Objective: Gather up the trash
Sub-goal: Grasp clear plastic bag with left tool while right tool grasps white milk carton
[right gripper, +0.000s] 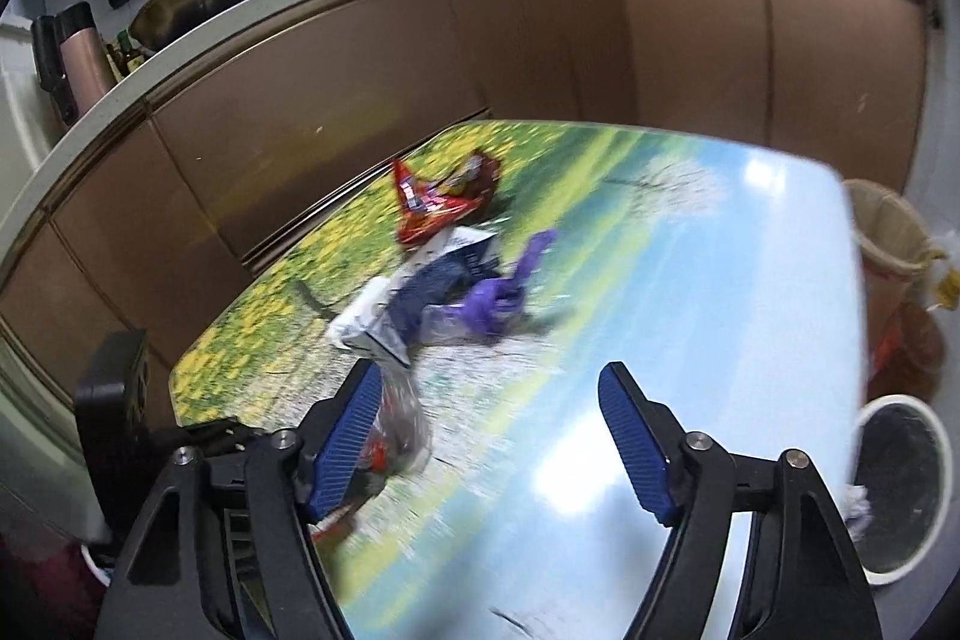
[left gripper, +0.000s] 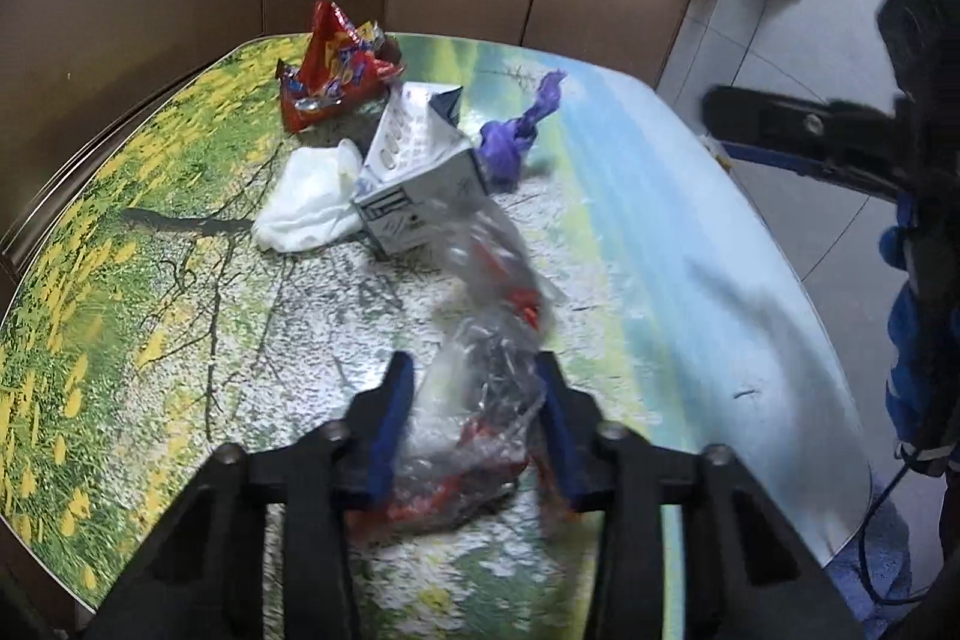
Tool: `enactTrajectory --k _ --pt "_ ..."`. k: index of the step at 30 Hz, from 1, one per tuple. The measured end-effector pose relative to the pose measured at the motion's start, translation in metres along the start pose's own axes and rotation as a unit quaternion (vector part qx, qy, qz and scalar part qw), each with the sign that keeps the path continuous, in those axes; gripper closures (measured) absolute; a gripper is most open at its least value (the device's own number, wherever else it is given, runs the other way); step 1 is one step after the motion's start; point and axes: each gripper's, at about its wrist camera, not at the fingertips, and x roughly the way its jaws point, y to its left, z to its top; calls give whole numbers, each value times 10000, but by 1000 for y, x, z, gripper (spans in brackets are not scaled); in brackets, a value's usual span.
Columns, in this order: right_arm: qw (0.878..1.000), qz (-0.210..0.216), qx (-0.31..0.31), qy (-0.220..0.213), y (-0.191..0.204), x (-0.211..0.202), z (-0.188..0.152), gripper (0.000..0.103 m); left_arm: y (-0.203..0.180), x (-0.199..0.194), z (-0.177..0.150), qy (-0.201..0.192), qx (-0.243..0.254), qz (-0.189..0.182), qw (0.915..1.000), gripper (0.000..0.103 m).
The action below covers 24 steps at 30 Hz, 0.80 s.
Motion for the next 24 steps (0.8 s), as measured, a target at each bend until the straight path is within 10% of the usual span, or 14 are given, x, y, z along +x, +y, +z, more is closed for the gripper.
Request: enactTrajectory --k 24 --pt "9682 1656 1468 1169 19 142 15 63 64 -38 5 -652 -585 -99 9961 89"
